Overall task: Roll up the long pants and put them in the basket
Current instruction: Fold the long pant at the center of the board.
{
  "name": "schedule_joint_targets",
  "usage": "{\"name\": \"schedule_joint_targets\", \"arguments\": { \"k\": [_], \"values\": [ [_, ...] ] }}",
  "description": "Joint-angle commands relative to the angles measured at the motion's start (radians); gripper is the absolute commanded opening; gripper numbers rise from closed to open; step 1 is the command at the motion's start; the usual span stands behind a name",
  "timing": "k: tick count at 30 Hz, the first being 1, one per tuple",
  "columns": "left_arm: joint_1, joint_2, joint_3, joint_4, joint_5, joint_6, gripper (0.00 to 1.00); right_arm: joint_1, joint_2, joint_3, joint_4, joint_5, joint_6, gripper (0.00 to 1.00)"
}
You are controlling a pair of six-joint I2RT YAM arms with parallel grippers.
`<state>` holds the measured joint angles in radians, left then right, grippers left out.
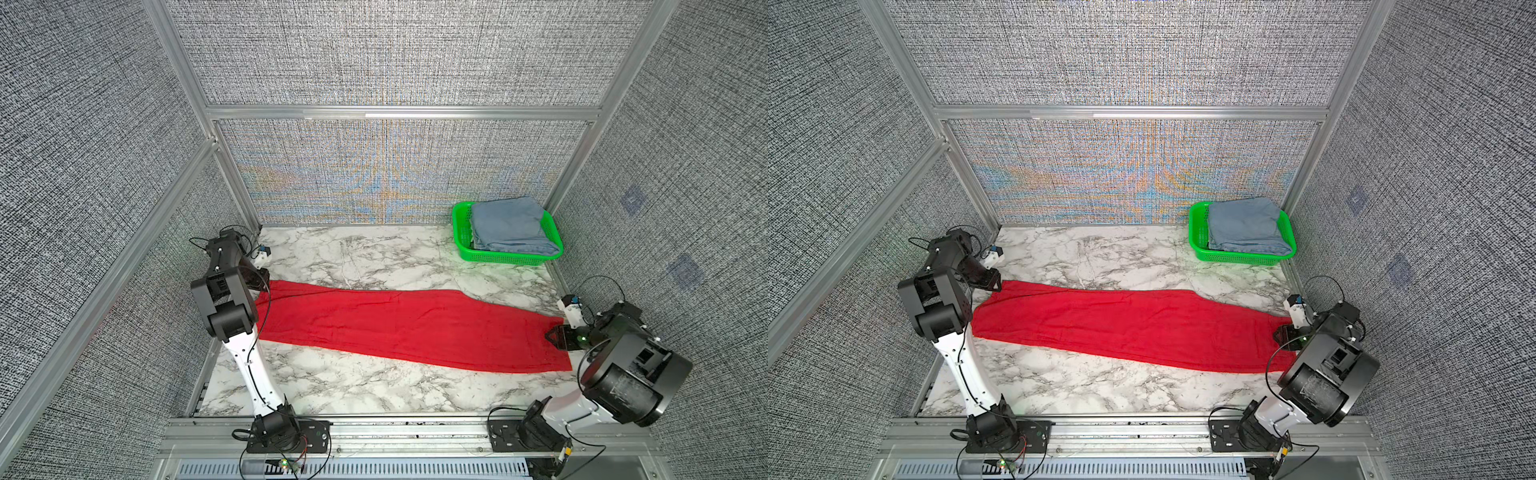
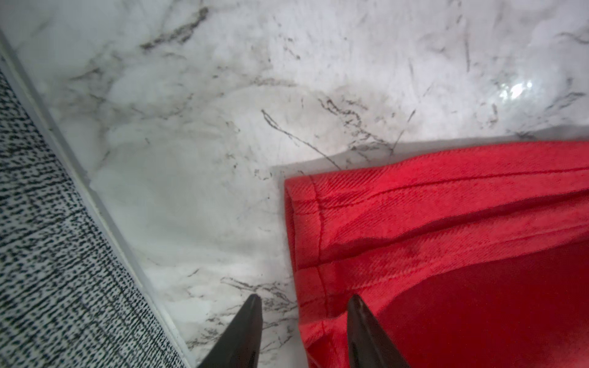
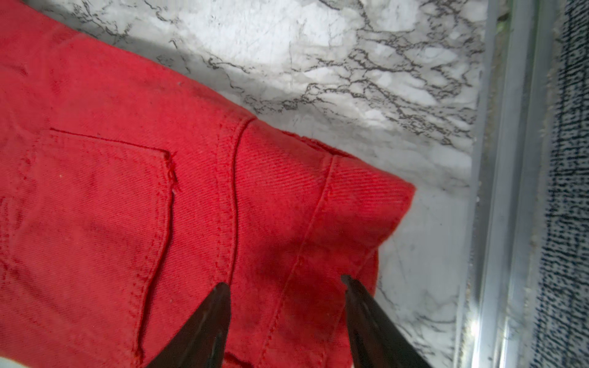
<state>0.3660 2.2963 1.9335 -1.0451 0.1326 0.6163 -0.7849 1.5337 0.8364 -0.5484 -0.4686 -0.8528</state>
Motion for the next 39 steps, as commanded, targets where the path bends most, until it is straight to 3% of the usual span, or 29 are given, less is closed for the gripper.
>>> {"name": "schedule_joint_targets", "arguments": {
  "k": [1,7,13,16,39],
  "values": [
    [0.0,0.008,0.006,-0.016,0.025,0.003,0.45,0.001,-0.007,0.004,-0.016,-0.009,0.0,0.61],
    [0.001,0.024,0.011,-0.04,0.029,0.018,0.31,0.001,-0.001,0.007,-0.012,-0.012,0.006,0.61],
    [-0.001,0.035,0.019,-0.069,0.04,0.031,0.28,0.001,0.0,0.006,-0.006,-0.008,0.009,0.61],
    [0.0,0.033,0.023,-0.061,0.04,0.024,0.03,0.001,-0.001,0.006,-0.004,-0.008,0.011,0.61],
    [0.0,0.082,0.205,-0.09,0.058,-0.012,0.06,0.001,-0.004,0.007,-0.001,-0.007,0.02,0.61]
  ]
}}
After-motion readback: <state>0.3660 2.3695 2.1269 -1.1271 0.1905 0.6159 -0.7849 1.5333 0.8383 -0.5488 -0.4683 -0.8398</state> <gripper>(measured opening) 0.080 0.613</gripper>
